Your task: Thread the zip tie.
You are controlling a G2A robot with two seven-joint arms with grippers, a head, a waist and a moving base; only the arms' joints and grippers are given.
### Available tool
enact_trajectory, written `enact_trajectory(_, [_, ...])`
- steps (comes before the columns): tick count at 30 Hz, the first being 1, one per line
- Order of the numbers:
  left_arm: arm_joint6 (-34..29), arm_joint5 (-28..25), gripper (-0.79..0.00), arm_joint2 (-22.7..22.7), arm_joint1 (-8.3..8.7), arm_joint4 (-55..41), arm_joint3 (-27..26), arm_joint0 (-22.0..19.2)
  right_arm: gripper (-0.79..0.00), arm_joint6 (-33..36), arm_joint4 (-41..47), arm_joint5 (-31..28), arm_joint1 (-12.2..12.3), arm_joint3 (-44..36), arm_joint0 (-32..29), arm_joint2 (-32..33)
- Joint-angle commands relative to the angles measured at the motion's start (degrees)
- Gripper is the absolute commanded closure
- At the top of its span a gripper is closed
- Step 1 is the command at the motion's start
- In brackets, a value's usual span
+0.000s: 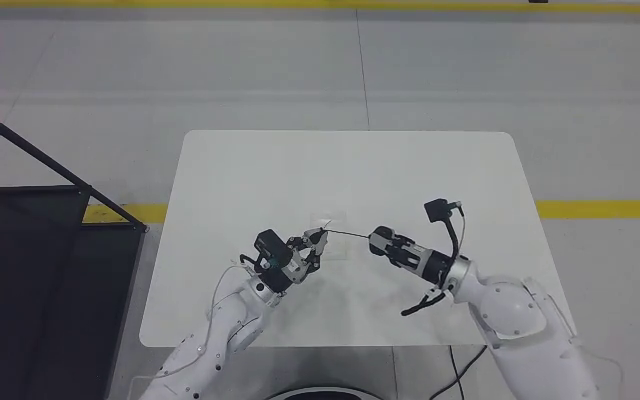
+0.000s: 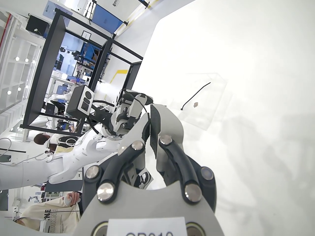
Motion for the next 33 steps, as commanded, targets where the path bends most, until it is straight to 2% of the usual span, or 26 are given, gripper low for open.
enact_trajectory(1, [0.0,0.0,0.000,0.0,0.00,0.0,0.0,0.0,0.000,0.1,0.1,-0.3,0.0,-0.1,0.0,-0.1])
enact_trajectory(24, [0.0,0.0,0.000,0.0,0.00,0.0,0.0,0.0,0.000,-2.9,-1.4,3.7,-0.4,-1.0,-0.4,-1.1])
enact_trajectory(33, [0.0,0.0,0.000,0.0,0.00,0.0,0.0,0.0,0.000,-2.9,-1.2,3.3,-0.5,-0.9,-0.2,-0.9])
